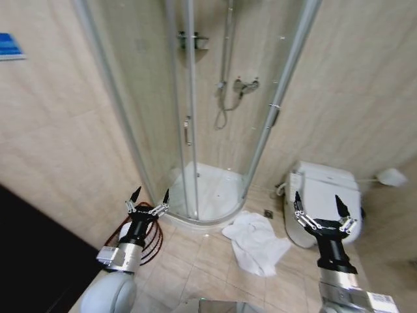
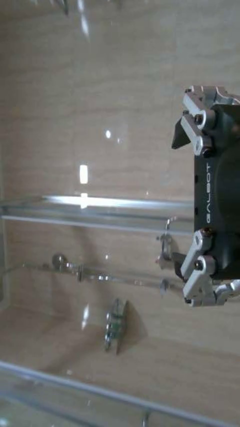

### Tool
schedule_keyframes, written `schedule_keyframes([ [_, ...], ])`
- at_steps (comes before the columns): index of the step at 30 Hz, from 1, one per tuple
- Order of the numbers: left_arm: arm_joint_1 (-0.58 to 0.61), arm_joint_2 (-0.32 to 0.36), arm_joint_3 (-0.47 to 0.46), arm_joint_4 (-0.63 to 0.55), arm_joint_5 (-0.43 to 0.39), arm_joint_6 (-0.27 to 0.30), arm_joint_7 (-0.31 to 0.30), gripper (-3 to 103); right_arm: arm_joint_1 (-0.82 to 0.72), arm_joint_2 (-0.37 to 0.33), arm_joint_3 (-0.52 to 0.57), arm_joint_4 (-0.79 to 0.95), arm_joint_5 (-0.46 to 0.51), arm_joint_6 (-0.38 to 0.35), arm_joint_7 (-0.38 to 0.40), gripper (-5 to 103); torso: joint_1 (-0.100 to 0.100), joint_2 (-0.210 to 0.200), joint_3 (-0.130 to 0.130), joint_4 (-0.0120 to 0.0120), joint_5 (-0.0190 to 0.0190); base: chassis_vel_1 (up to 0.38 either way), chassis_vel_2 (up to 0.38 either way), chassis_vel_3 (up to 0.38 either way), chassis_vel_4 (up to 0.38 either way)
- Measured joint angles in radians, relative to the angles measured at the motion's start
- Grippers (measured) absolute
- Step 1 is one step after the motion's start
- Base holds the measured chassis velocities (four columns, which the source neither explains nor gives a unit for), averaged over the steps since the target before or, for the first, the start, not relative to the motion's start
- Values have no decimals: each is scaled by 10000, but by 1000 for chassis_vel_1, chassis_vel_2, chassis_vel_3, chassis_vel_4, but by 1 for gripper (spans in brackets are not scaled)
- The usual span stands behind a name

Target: Discard the used towel into the hamper.

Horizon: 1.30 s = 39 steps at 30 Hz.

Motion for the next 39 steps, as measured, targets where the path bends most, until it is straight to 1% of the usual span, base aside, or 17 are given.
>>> schedule_keyframes([
  [4, 0, 0, 0, 0, 0, 0, 0, 100, 0, 0, 0, 0, 0, 0, 0, 100, 0, 0, 0, 0, 0, -72, -74, -74, -86],
  [13, 0, 0, 0, 0, 0, 0, 0, 100, 0, 1, -1, 0, 0, 0, 0, 100, -1, 0, 0, 3, -3, -16, -18, 18, 23],
  [20, 0, 0, -1, 0, 0, 0, 0, 100, 0, 0, 0, 0, 0, 0, 1, 100, 1, 0, 1, 1, 1, -147, -149, 156, 134],
  [24, 0, 0, 0, 0, 0, 0, 0, 100, 0, 0, -1, 0, 0, 0, 0, 100, 0, 0, -1, 2, -3, -220, -213, 215, 229],
  [25, 0, 0, 0, 0, 0, 0, -1, 100, 0, 0, 0, 0, 0, 0, 0, 100, 0, 0, 0, 2, 2, -210, -212, 218, 255],
  [29, 0, -1, 1, 0, 0, 0, 1, 100, 0, 0, 4, 0, 0, 0, 1, 100, 1, 0, 0, 0, 2, -191, -213, 185, 201],
  [30, 0, -2, 2, -1, 0, 0, 3, 100, 0, -1, 5, 0, 0, 0, 2, 100, 1, 0, 0, -1, 9, -183, -113, 148, 31],
  [36, 2, 0, -1, 0, 0, 0, 0, 100, 1, -1, 0, 0, 0, 0, 1, 100, -4, 1, -1, 6, -3, -9, -41, 62, 4],
  [39, 0, 3, -1, 0, 0, 0, 0, 100, 0, 1, -1, 0, 0, 0, 1, 100, -4, 1, -1, 1, -5, 53, 15, -97, -40],
])
